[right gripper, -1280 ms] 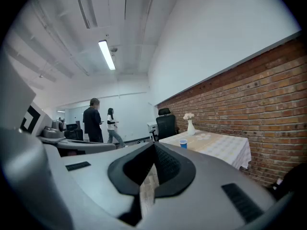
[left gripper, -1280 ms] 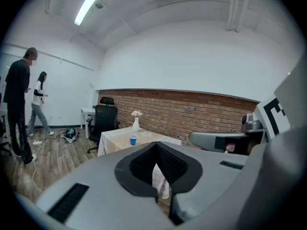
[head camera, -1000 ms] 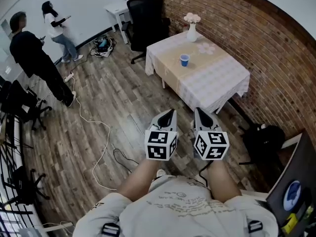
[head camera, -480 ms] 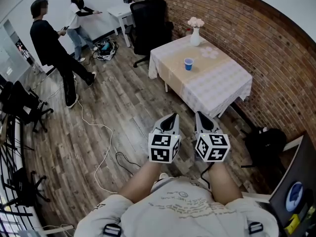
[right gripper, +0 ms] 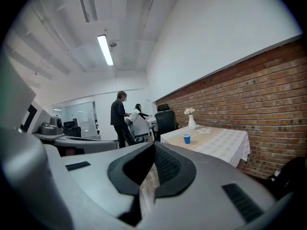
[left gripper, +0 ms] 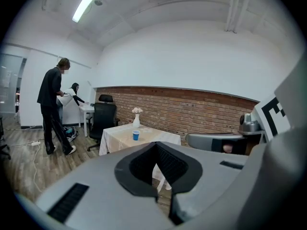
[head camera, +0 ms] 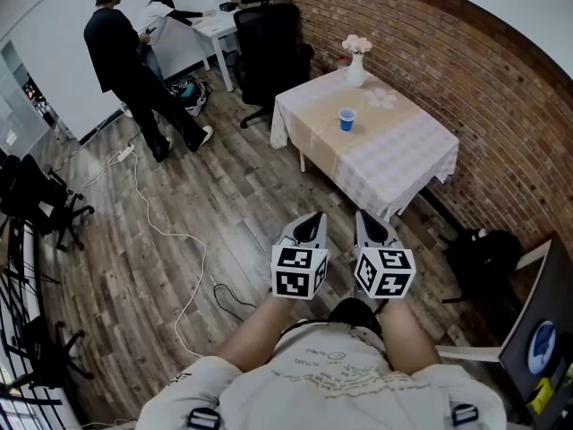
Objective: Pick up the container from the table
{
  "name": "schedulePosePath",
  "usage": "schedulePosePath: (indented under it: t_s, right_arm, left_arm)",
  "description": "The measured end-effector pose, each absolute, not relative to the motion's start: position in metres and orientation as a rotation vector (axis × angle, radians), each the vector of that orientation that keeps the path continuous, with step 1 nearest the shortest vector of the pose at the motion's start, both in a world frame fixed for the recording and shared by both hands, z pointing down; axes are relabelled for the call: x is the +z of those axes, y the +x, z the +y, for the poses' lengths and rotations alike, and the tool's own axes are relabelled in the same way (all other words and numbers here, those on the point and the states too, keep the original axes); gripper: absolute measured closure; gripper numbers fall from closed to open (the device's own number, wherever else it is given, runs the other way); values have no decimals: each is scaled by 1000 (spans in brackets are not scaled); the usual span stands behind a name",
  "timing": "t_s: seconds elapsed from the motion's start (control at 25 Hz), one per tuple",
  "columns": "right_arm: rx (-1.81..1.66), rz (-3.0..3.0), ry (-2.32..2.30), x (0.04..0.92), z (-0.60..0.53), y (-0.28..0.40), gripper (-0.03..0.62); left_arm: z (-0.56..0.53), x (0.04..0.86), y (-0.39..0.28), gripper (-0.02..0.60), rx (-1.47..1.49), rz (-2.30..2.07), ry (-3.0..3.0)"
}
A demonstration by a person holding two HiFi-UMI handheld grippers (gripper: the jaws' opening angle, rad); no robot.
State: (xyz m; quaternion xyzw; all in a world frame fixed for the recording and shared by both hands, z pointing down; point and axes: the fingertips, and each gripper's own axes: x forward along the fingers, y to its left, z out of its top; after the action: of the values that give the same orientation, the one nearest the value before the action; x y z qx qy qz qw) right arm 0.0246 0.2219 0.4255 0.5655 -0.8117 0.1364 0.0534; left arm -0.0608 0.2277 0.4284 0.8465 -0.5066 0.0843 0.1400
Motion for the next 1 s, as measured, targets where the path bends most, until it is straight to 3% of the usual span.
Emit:
schedulePosePath:
  t_s: [1.0]
  right_arm:
    - [363,-2475,1793,427,129,21,592]
  left_arm:
    - [143,444,-74,580,270,-1428,2459]
